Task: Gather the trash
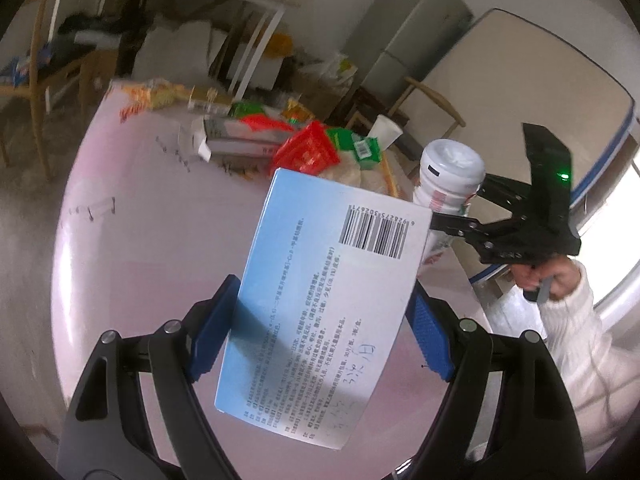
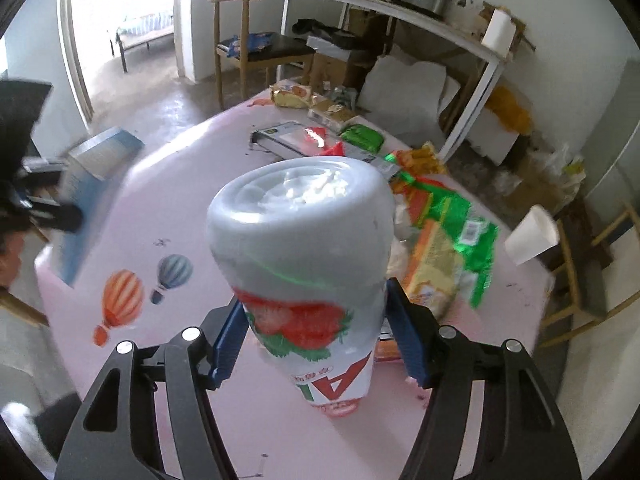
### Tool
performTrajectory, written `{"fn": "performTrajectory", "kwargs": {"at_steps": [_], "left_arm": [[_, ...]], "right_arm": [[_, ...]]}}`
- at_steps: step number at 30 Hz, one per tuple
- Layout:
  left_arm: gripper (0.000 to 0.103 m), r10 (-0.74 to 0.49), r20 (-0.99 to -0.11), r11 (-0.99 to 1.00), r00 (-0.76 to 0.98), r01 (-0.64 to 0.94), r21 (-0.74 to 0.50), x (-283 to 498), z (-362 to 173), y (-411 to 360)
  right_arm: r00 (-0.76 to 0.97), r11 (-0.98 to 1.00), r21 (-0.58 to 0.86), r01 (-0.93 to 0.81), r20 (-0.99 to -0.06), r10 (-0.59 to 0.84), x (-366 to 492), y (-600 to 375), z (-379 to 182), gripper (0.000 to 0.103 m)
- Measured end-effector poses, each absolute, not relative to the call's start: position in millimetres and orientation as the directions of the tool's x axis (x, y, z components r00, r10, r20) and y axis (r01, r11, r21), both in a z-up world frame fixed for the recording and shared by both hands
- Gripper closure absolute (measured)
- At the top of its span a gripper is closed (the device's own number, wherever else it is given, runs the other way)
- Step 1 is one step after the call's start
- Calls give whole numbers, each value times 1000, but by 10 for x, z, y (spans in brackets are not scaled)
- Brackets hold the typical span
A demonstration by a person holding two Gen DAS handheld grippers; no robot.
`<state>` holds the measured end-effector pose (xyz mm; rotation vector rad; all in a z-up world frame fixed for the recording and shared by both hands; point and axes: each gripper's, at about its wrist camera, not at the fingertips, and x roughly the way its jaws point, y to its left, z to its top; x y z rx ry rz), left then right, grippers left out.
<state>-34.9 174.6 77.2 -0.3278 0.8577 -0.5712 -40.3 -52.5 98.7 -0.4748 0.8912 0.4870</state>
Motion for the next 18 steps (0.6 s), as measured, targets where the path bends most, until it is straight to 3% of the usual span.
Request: {"fn": "performTrajectory", "kwargs": {"at_steps": [4,14,16,18], "left_arm": [[27,-557,-648,829,519,300,-472,-297,694,1669],[27,-510,-679,860,528,287,-423,-224,623,1615],[27,-513,-679,858,526,287,-426,-224,619,1616],[27,-516,-675,856,527,286,-431,-230,611,1622]], "right_arm": [[443,801,-83,-593,-865,238,-214,-353,758,39],[386,778,-204,-594,-921,53,138,92,10,39],[388,772,-218,-598,-921,41,119,97,-28,36],[384,772,-223,-596,-923,30,93,85,-12,26]]}}
